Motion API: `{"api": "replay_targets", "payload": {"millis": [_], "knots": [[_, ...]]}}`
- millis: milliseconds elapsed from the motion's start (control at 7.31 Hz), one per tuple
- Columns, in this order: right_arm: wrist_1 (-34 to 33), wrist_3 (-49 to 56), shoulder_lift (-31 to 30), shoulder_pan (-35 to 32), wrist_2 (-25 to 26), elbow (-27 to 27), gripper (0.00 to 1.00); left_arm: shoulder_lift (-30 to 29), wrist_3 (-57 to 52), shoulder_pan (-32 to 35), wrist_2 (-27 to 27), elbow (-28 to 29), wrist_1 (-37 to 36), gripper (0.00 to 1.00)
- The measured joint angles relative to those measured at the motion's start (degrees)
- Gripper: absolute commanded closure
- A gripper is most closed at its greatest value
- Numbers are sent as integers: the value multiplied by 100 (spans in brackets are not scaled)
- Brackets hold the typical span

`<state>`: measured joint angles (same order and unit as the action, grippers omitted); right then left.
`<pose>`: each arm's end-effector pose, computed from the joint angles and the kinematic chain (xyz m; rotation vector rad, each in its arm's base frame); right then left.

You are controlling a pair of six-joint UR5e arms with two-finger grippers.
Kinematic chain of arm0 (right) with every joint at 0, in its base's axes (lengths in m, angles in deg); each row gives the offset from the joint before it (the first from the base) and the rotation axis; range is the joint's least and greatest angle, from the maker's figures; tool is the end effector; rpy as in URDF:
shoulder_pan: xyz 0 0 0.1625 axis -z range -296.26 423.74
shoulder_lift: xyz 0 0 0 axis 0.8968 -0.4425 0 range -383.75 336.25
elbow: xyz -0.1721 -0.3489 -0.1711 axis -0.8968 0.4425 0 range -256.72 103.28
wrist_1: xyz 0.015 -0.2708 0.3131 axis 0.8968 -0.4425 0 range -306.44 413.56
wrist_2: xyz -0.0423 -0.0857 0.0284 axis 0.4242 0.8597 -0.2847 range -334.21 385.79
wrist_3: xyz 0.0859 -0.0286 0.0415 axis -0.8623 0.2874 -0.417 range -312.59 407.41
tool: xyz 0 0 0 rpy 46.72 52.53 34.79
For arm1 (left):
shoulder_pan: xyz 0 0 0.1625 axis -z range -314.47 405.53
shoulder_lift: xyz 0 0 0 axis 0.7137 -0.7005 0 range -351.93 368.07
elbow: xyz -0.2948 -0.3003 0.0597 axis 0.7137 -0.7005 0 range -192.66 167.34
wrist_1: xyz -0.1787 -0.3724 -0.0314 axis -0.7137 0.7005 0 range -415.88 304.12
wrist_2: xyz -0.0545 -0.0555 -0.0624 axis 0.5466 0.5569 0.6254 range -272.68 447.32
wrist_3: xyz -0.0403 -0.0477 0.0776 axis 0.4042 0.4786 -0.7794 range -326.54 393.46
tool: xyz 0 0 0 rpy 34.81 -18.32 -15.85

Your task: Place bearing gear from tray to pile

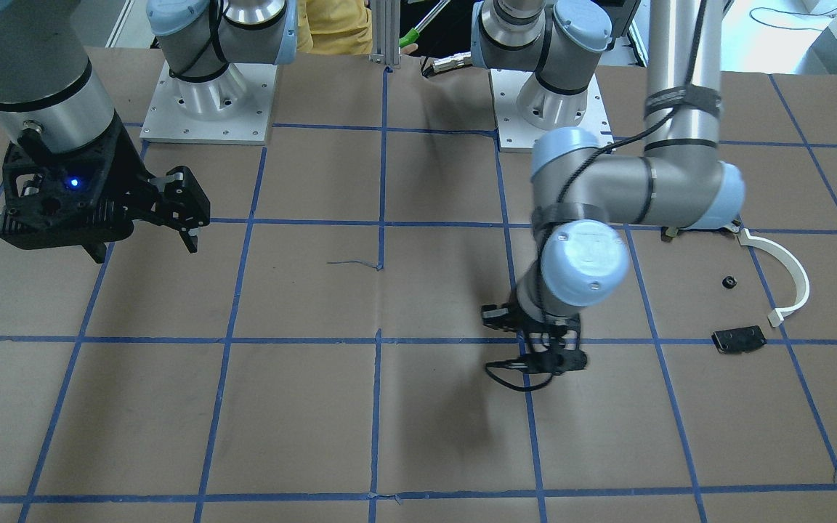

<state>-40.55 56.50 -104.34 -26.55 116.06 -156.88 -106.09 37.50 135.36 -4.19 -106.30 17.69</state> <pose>0.1357 -0.5682 0.4934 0.2553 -3.1179 0.1233 -0.1288 -0.5995 0.2501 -0.1097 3.0917 0.3063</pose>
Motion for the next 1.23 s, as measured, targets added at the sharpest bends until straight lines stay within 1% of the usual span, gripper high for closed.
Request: {"api": "replay_targets", "payload": {"millis": [274,411,547,821,958,1232], "knots": [[-5,-3,0,1,-1,-6,0,153,-1181,-1089,-521,36,332,100],[-5,-3,0,1,-1,-8,0,181,-1736,-1588,-828,30,392,100],[-8,-3,1,-2,-1,-8,0,196,-2245,-2053,-1022,17,419,100],[-9,-3,6,-6,-1,-14,0,157,-3035,-2948,-1137,-81,425,100],[-7,-4,5,-6,-1,-16,0,96,-3229,-3234,-1153,-178,419,100],[-9,-4,3,-4,-1,-17,0,-70,-3337,-3461,-1191,-446,368,100]]}}
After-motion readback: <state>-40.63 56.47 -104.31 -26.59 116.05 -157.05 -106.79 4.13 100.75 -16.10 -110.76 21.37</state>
